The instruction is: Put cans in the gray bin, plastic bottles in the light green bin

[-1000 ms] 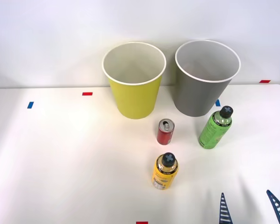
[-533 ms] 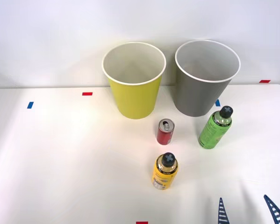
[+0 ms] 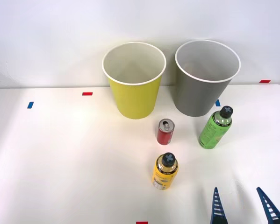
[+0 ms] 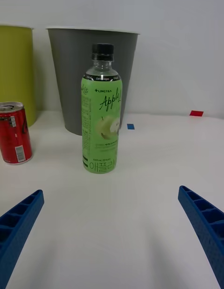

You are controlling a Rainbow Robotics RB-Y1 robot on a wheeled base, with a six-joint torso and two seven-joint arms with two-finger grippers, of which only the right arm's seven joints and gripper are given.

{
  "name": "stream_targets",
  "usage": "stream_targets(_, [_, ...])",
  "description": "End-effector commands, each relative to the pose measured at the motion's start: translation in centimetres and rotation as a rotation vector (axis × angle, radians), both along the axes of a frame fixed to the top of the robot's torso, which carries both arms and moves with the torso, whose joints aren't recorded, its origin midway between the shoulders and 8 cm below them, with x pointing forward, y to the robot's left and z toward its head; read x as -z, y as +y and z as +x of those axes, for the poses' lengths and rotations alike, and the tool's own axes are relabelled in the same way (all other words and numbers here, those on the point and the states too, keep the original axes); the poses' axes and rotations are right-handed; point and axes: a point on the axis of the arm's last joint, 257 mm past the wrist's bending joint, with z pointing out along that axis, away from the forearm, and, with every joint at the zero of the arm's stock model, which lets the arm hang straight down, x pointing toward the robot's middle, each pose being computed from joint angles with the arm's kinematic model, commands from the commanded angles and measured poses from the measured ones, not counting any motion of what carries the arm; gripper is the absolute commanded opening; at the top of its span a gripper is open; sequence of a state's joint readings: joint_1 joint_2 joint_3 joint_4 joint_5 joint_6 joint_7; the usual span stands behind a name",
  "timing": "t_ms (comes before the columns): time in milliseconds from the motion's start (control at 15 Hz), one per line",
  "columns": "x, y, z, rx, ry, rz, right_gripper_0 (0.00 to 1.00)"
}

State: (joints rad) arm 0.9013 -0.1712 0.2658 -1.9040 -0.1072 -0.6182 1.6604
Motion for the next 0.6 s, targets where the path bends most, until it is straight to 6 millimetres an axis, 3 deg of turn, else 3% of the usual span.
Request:
stream_targets(67, [0.3, 0.6, 1.4, -0.012, -0.001, 0.057, 1.00])
stream_targets(600, [-0.3, 2.6, 9.2, -0.067, -0.017, 0.109, 1.00])
